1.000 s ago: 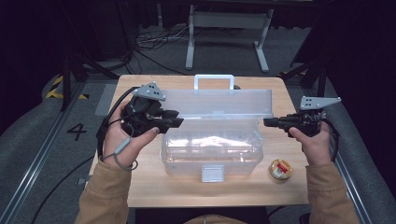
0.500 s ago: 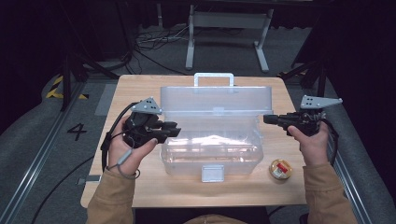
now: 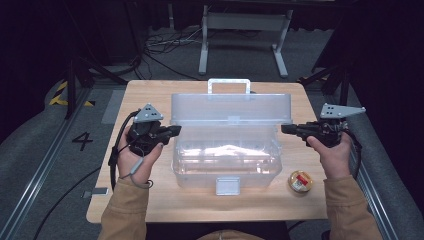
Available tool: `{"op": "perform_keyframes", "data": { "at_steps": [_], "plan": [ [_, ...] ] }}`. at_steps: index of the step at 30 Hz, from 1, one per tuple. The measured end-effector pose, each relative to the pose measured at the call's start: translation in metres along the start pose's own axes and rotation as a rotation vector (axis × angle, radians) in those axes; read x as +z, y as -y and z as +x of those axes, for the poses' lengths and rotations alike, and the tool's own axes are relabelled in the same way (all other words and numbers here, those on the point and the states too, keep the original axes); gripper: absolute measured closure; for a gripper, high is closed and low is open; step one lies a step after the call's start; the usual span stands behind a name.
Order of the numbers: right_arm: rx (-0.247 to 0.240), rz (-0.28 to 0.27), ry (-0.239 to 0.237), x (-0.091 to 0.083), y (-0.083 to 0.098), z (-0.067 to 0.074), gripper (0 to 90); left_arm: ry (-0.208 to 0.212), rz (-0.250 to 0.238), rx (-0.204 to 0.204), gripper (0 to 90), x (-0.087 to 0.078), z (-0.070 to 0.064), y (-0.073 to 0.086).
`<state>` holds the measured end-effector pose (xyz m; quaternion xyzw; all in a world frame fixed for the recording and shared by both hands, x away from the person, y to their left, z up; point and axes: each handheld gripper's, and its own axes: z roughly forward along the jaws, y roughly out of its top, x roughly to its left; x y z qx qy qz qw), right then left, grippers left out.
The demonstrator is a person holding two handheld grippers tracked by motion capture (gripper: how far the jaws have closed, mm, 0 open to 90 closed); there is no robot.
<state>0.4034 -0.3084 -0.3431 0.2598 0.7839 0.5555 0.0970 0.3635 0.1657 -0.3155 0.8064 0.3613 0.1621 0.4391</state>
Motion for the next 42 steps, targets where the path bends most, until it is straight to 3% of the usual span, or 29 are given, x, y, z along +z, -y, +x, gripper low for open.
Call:
{"op": "perform_keyframes", "data": {
  "at_steps": [8, 19, 23, 30, 36, 39, 42],
  "plan": [
    [-0.004, -0.015, 0.034, 0.003, 0.003, 0.007, 90.0, -0.021, -0.017, 0.010, 89.8, 0.012, 0.008, 0.004],
    [0.007, -0.005, 0.016, 0.003, 0.006, 0.009, 90.0, -0.032, -0.036, 0.008, 90.0, 0.015, 0.011, 0.003],
    [0.010, 0.004, 0.039, 0.000, 0.008, 0.012, 81.9, -0.023, -0.048, 0.012, 90.0, 0.015, 0.014, 0.002],
    [-0.005, 0.021, 0.120, -0.005, 0.011, 0.016, 74.2, -0.025, -0.068, 0.012, 89.9, 0.017, 0.017, -0.002],
    [0.015, -0.012, 0.192, -0.010, 0.013, 0.017, 69.4, -0.032, -0.077, 0.012, 89.7, 0.018, 0.019, -0.006],
    [0.038, -0.027, 0.201, -0.009, 0.014, 0.020, 69.8, -0.032, -0.084, 0.012, 89.5, 0.019, 0.020, -0.008],
    [0.041, -0.038, 0.251, -0.009, 0.011, 0.026, 67.7, -0.025, -0.090, 0.008, 89.4, 0.019, 0.023, -0.010]
  ]
}}
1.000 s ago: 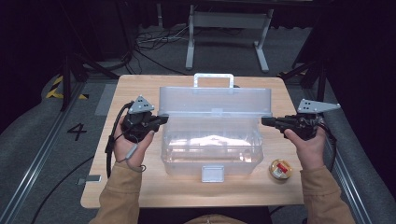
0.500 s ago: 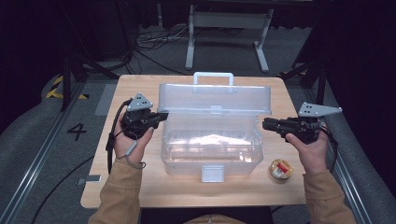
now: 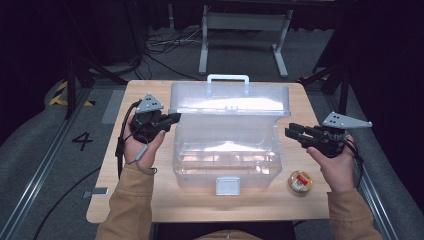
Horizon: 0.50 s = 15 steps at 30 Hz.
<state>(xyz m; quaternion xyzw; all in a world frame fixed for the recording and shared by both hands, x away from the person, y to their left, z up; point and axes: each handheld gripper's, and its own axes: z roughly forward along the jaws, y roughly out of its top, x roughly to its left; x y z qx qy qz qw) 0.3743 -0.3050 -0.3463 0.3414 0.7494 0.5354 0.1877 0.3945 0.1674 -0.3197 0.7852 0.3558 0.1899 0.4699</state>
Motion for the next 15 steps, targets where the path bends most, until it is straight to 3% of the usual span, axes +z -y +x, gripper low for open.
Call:
{"op": "perform_keyframes", "data": {
  "at_steps": [5, 15],
  "plan": [
    [-0.023, -0.014, 0.030, -0.002, -0.005, 0.004, 65.2, 0.006, -0.007, -0.001, 89.4, 0.001, 0.003, -0.002],
    [-0.044, -0.019, 0.165, 0.014, -0.021, 0.007, 54.5, 0.020, -0.018, -0.007, 88.9, 0.003, 0.007, -0.005]
  ]
}}
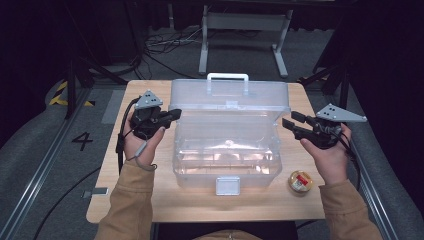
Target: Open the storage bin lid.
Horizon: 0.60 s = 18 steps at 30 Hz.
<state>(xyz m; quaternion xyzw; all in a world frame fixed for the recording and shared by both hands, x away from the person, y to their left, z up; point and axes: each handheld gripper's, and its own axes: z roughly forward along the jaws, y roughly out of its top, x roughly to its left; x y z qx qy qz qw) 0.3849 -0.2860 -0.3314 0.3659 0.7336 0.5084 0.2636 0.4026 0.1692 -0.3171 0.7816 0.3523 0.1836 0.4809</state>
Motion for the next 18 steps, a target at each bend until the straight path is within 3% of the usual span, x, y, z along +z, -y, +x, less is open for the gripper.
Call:
{"op": "perform_keyframes", "data": {
  "at_steps": [5, 18],
  "plan": [
    [0.015, 0.006, 0.031, 0.010, -0.009, 0.001, 48.8, 0.001, -0.004, 0.004, 88.8, 0.001, 0.001, 0.000],
    [0.031, -0.029, 0.125, 0.031, -0.023, 0.005, 51.8, 0.006, -0.006, -0.001, 88.1, 0.002, 0.001, -0.002]
  ]
}}
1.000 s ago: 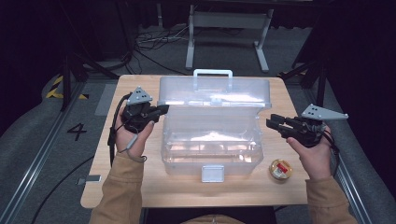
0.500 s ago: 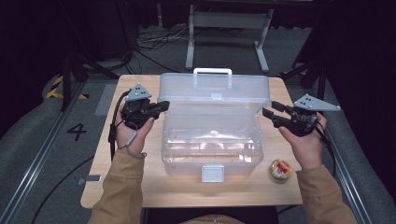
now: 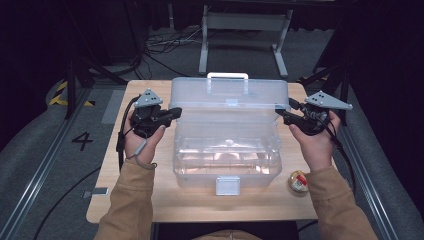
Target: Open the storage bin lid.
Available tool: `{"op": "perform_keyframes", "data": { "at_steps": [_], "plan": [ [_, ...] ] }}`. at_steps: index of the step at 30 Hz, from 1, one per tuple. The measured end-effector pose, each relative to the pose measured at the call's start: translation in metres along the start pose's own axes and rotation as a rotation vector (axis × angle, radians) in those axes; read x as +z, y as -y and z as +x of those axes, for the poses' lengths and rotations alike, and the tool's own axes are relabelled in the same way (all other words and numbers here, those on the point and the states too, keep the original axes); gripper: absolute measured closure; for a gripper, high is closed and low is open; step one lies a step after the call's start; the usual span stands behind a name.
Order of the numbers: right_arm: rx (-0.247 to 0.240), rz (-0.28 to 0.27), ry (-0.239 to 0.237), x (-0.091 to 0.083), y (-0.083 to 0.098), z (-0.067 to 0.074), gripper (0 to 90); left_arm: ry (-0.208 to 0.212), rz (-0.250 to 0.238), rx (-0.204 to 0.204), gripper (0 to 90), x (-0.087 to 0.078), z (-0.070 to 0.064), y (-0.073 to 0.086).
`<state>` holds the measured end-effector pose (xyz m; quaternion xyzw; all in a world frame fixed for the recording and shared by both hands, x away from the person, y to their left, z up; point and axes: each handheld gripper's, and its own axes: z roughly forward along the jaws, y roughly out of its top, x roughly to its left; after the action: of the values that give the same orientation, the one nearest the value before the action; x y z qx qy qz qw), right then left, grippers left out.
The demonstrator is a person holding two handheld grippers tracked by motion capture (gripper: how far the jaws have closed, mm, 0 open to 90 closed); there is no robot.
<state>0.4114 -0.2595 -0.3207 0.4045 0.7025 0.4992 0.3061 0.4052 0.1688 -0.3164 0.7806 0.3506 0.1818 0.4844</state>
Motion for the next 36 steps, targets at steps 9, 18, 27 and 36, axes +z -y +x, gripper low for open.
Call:
{"op": "perform_keyframes", "data": {
  "at_steps": [9, 18, 27, 36],
  "plan": [
    [0.024, -0.026, 0.051, 0.008, -0.002, 0.003, 58.6, 0.004, -0.001, 0.007, 86.8, 0.001, 0.000, 0.000],
    [-0.018, -0.071, 0.133, 0.010, -0.001, 0.008, 69.6, 0.001, 0.004, 0.015, 83.1, -0.002, -0.004, 0.001],
    [0.017, -0.135, 0.137, 0.007, -0.003, 0.006, 75.5, -0.002, 0.018, 0.027, 81.4, -0.008, -0.008, 0.004],
    [0.032, -0.110, 0.135, 0.012, -0.009, 0.000, 76.6, 0.035, 0.042, 0.041, 76.2, -0.022, -0.015, 0.007]
  ]
}}
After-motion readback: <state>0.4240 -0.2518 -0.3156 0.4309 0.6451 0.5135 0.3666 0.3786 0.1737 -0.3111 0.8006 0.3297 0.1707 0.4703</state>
